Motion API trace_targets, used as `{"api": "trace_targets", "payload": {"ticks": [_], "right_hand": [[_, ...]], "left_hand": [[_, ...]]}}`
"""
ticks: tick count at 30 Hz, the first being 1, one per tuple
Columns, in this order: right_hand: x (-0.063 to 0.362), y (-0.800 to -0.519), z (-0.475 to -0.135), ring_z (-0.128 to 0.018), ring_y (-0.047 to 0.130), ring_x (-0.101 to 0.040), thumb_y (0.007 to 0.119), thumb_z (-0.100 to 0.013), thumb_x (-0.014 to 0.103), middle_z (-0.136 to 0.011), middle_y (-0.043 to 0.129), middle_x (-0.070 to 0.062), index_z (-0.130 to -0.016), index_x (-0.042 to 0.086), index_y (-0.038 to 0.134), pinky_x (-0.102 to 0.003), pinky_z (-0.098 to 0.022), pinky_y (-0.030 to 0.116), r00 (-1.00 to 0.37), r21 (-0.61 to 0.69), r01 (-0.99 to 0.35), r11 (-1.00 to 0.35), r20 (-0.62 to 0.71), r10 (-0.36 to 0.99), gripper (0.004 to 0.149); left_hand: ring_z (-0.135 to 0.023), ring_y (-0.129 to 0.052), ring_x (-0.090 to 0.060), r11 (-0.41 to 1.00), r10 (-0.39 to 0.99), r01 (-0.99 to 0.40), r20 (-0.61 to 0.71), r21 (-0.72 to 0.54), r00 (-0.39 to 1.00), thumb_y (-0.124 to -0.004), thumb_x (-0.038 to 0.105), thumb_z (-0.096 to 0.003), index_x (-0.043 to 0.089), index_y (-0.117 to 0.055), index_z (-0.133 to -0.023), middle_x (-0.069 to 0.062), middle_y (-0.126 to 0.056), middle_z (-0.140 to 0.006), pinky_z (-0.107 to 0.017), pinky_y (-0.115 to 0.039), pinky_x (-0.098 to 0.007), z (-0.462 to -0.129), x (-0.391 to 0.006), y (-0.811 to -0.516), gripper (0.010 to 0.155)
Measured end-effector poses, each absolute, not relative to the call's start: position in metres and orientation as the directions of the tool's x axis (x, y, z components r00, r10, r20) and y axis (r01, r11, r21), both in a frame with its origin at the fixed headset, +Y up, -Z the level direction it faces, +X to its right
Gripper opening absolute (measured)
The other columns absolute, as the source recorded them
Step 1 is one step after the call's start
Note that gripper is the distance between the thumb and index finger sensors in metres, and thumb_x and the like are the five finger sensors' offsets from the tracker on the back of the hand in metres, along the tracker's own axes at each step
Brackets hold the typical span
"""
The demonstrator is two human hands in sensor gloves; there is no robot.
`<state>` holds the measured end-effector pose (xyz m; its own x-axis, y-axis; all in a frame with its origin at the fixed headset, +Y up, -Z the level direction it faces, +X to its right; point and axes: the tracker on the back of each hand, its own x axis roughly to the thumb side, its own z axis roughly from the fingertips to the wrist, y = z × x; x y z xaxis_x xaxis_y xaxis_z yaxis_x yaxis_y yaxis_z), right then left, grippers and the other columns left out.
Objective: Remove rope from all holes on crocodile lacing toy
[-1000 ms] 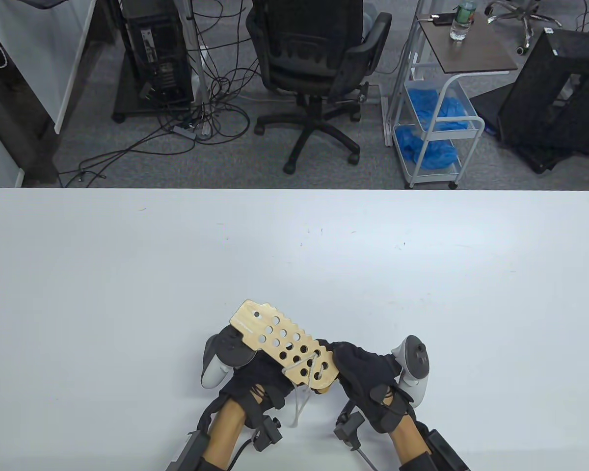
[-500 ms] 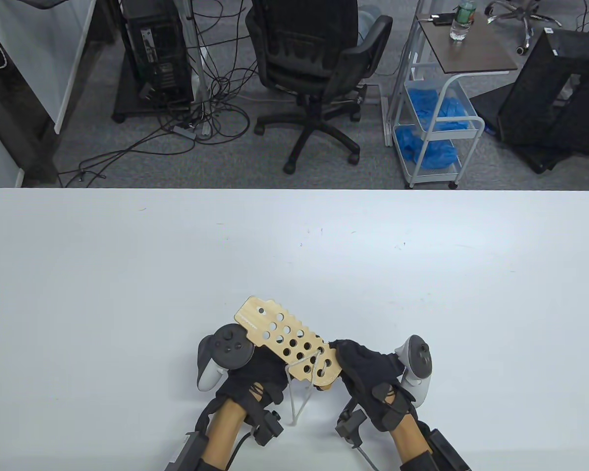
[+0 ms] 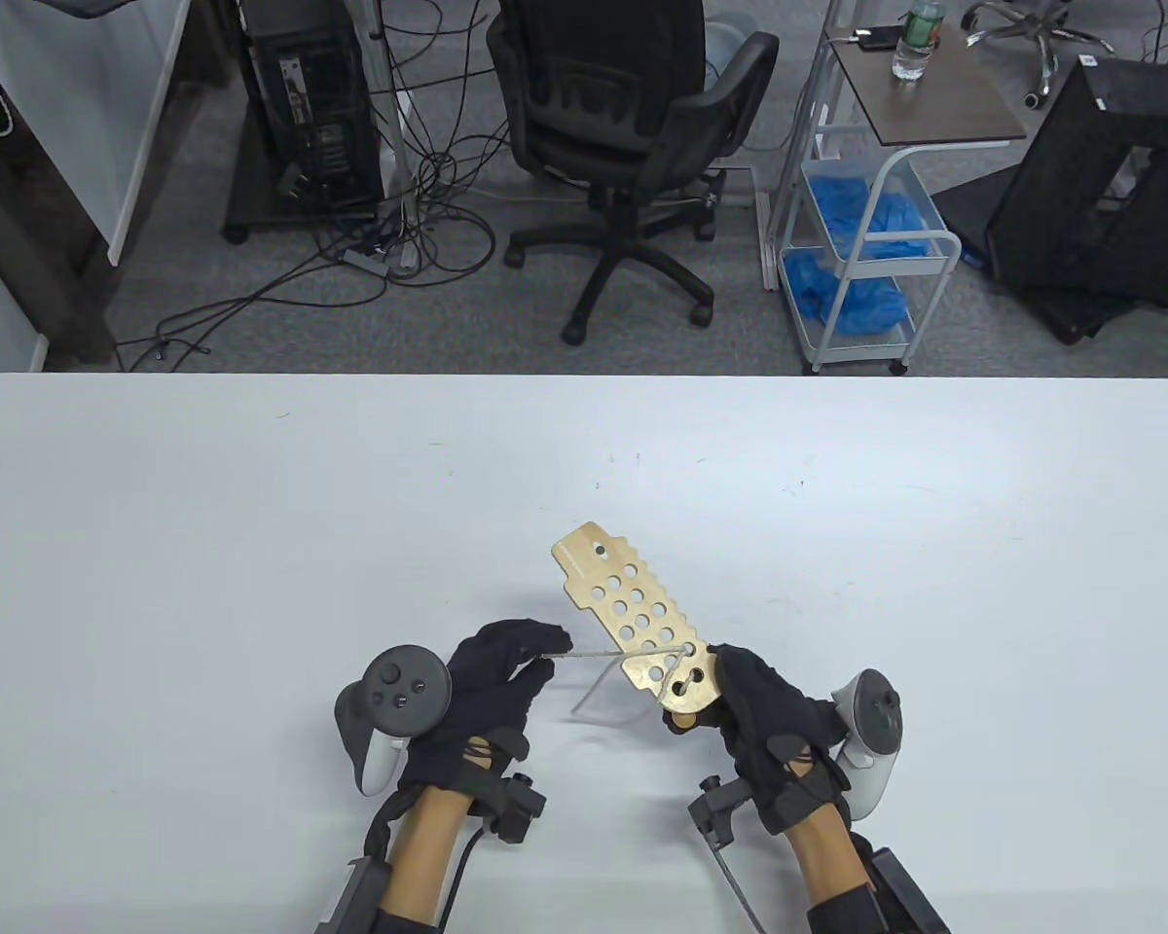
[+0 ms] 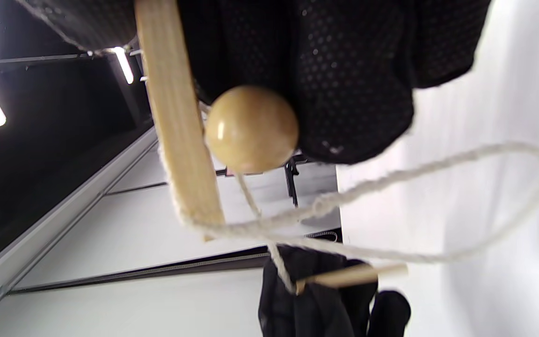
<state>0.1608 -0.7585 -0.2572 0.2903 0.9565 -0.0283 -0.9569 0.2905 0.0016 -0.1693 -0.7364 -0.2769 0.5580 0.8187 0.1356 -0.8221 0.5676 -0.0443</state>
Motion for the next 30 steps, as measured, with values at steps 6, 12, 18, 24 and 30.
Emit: {"api": "trace_targets", "payload": {"ticks": [6, 12, 18, 24, 30], "right_hand": [[0.173, -0.762, -0.259, -0.046, 0.099, -0.039, 0.075, -0.044, 0.042, -0.065, 0.095, -0.023, -0.075, 0.001, 0.079, -0.064, -0.049, 0.072, 0.303, -0.052, -0.952, 0.300, -0.044, 0.952, 0.051], [0.182, -0.764, -0.261, -0.047, 0.099, -0.039, 0.074, -0.045, 0.041, -0.066, 0.094, -0.023, -0.076, 0.001, 0.078, -0.064, -0.050, 0.072, 0.319, -0.085, -0.945, 0.315, -0.039, 0.947, 0.051], [0.190, -0.765, -0.262, -0.052, 0.096, -0.040, 0.070, -0.046, 0.040, -0.071, 0.091, -0.022, -0.079, 0.002, 0.074, -0.065, -0.052, 0.069, 0.351, -0.098, -0.933, 0.346, -0.040, 0.936, 0.050], [0.197, -0.767, -0.263, -0.057, 0.093, -0.041, 0.069, -0.046, 0.039, -0.075, 0.087, -0.022, -0.082, 0.003, 0.070, -0.066, -0.053, 0.067, 0.388, -0.110, -0.918, 0.382, -0.040, 0.921, 0.051], [0.205, -0.768, -0.263, -0.063, 0.089, -0.041, 0.069, -0.046, 0.037, -0.081, 0.082, -0.022, -0.085, 0.004, 0.064, -0.066, -0.055, 0.065, 0.419, -0.141, -0.901, 0.411, -0.035, 0.907, 0.051]], "left_hand": [[-0.084, -0.085, -0.022, 0.573, 0.815, -0.819, 0.088, 0.034, 0.573, -0.084, 0.032, -0.0473, 0.044, -0.085, -0.090, 0.002, -0.087, -0.095, -0.070, -0.065, -0.061, -0.277, -0.182, -0.737, 0.044], [-0.081, -0.088, -0.021, 0.583, 0.807, -0.809, 0.059, 0.079, 0.587, -0.083, 0.031, -0.0482, 0.044, -0.081, -0.092, 0.003, -0.091, -0.091, -0.069, -0.067, -0.061, -0.278, -0.191, -0.738, 0.046], [-0.078, -0.091, -0.020, 0.555, 0.827, -0.824, 0.037, 0.116, 0.561, -0.081, 0.030, -0.0495, 0.047, -0.076, -0.094, 0.004, -0.093, -0.088, -0.068, -0.069, -0.060, -0.279, -0.201, -0.739, 0.047], [-0.075, -0.094, -0.019, 0.528, 0.845, -0.835, 0.006, 0.153, 0.535, -0.079, 0.031, -0.0501, 0.047, -0.076, -0.092, 0.004, -0.096, -0.086, -0.067, -0.072, -0.058, -0.278, -0.211, -0.740, 0.045], [-0.070, -0.098, -0.016, 0.497, 0.864, -0.841, -0.037, 0.215, 0.502, -0.079, 0.033, -0.0499, 0.046, -0.077, -0.091, 0.007, -0.100, -0.082, -0.065, -0.075, -0.056, -0.277, -0.223, -0.742, 0.044]]}}
